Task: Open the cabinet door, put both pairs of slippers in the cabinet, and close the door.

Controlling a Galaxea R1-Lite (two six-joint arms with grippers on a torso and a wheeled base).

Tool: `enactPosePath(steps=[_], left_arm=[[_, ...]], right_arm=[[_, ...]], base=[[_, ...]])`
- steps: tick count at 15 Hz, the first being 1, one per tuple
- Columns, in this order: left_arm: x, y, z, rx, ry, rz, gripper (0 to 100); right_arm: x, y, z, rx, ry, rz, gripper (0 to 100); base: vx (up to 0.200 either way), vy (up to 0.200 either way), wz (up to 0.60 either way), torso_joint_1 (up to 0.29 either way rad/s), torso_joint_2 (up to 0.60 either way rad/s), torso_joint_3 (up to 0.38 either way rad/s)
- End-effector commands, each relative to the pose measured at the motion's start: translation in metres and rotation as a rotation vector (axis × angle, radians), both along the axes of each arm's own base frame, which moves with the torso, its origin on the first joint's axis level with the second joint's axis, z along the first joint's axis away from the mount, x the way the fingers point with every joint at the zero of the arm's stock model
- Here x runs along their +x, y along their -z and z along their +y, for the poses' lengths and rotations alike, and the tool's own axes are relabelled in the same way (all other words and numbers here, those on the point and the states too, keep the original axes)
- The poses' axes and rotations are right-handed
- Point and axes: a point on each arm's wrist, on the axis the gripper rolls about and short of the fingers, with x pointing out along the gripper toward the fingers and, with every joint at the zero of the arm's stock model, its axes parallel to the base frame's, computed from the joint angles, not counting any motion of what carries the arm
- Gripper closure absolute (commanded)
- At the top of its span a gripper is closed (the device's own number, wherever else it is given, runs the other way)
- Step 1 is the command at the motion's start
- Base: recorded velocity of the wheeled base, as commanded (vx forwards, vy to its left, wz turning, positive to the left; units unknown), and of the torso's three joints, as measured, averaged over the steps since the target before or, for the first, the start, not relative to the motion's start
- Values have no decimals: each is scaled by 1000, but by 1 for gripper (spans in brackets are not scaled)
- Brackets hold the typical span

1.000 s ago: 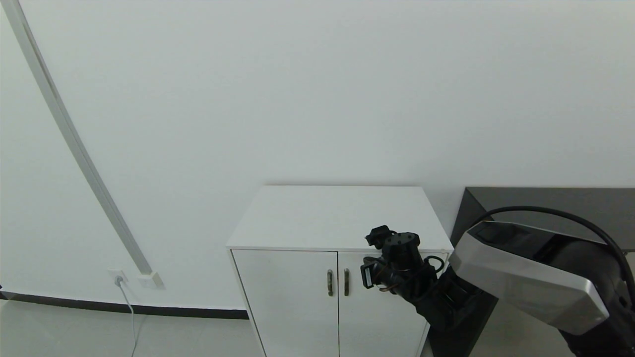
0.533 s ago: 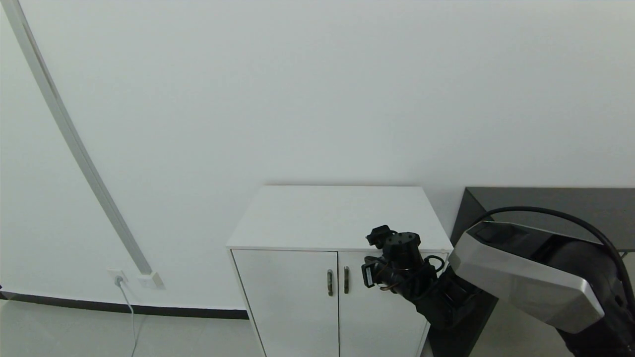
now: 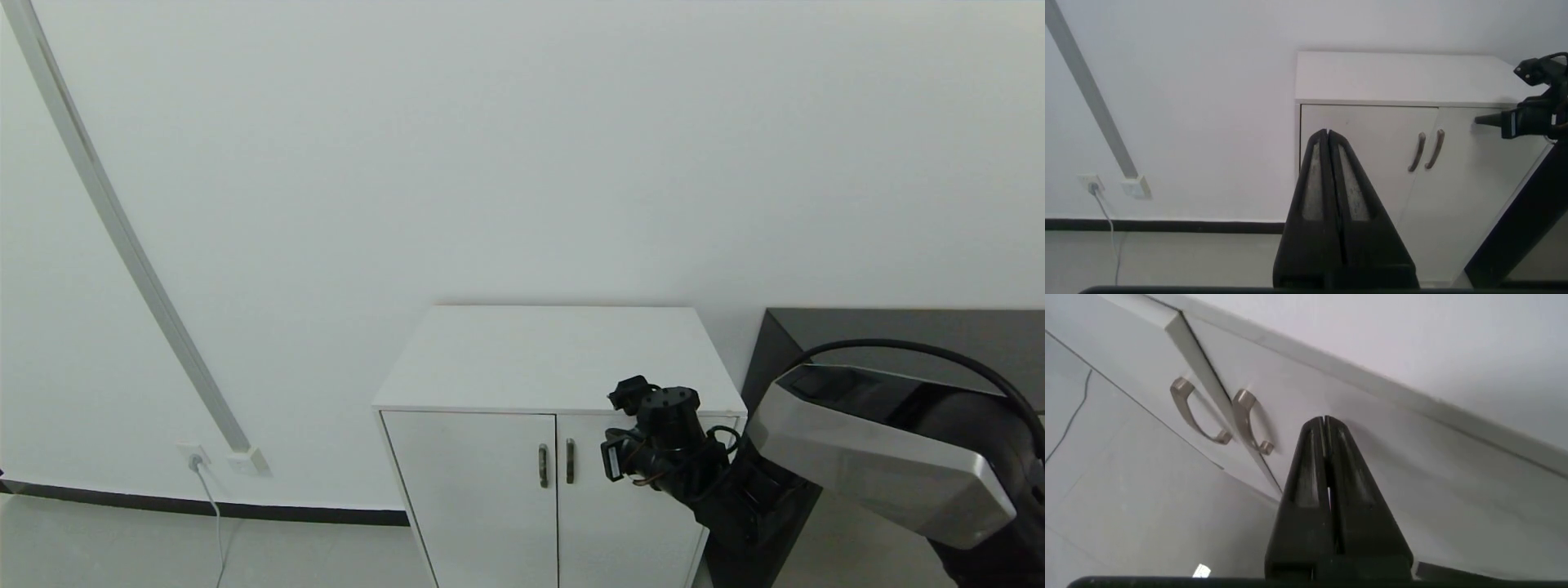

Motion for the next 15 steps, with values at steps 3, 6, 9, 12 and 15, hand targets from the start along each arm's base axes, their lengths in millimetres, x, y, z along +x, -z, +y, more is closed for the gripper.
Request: enactPosePath(steps=[3,6,9,12,15], left_arm=[[0,0,0,0,0,0,100],[0,0,0,0,0,0,100],[0,0,0,0,0,0,100],[0,0,0,0,0,0,100],[0,0,0,0,0,0,100]], right_arm=[[-24,-25,-14,22,-1,-35,100],[-40,-43,-39,21,84,-82,100],[-50,-65,-72,1,137,-104,100],[-65,-79,-108,-6,210,-101,100],[-87,-97,-150,-15,309,-113,100]], base=[[0,0,0,0,0,0],[0,0,0,0,0,0],[0,0,0,0,0,0],[0,0,0,0,0,0],[0,0,0,0,0,0]])
